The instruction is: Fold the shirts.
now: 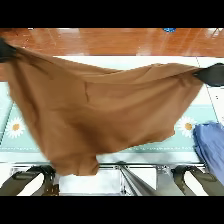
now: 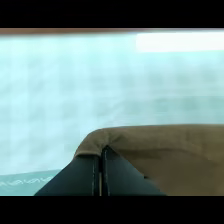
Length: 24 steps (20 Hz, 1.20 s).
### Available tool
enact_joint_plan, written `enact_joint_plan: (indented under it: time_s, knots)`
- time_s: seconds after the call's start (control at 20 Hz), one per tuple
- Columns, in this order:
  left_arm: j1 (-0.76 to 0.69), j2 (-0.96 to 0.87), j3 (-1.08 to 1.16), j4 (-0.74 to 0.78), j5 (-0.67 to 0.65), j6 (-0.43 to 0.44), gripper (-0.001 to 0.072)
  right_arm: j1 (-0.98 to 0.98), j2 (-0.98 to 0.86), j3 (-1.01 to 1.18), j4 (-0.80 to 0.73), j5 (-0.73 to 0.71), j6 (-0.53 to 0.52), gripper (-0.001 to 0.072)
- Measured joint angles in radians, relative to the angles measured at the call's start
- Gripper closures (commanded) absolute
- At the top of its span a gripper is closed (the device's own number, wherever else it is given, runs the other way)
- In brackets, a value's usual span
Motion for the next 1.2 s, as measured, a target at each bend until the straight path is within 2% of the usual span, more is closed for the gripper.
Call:
enact_joint_plan:
  time_s: [0.15,0.35,0.4,0.45,0.5,0.6,0.7,0.95,1.1,1.2]
  knots:
    - [0.011,-0.202,-0.051,-0.037,0.135,-0.026,0.0693,0.041,-0.209,-0.026,0.051,-0.127,-0.043,0.069]
    - [0.016,-0.453,-0.034,-0.182,0.287,-0.039,0.0692,0.07,-0.509,0.058,0.138,-0.327,-0.048,0.0687]
    - [0.018,-0.502,-0.024,-0.214,0.315,-0.039,0.0677,0.072,-0.576,0.1,0.153,-0.348,-0.035,0.0541]
    - [0.018,-0.544,-0.011,-0.244,0.34,-0.042,0.0479,0.074,-0.643,0.149,0.17,-0.365,-0.022,0.0297]
    - [0.019,-0.584,0.004,-0.268,0.356,-0.047,0.0192,0.074,-0.697,0.193,0.186,-0.37,-0.011,0.0293]
    - [0.03,-0.637,0.047,-0.303,0.345,-0.071,0.0201,0.069,-0.779,0.282,0.22,-0.354,0.002,0.0294]
    - [0.067,-0.664,0.112,-0.319,0.269,-0.085,0.0201,0.039,-0.814,0.366,0.248,-0.32,0.022,0.0297]
    - [0.25,-0.615,0.197,-0.328,-0.054,-0.029,0.0201,-0.123,-0.76,0.468,0.23,-0.103,0.095,0.0297]
    - [0.348,-0.494,0.039,-0.32,-0.166,0.035,0.0201,-0.206,-0.631,0.351,0.204,-0.018,0.07,0.0297]
    - [0.417,-0.386,-0.166,-0.317,-0.182,0.08,0.0202,-0.24,-0.519,0.194,0.203,-0.033,0.037,0.0297]
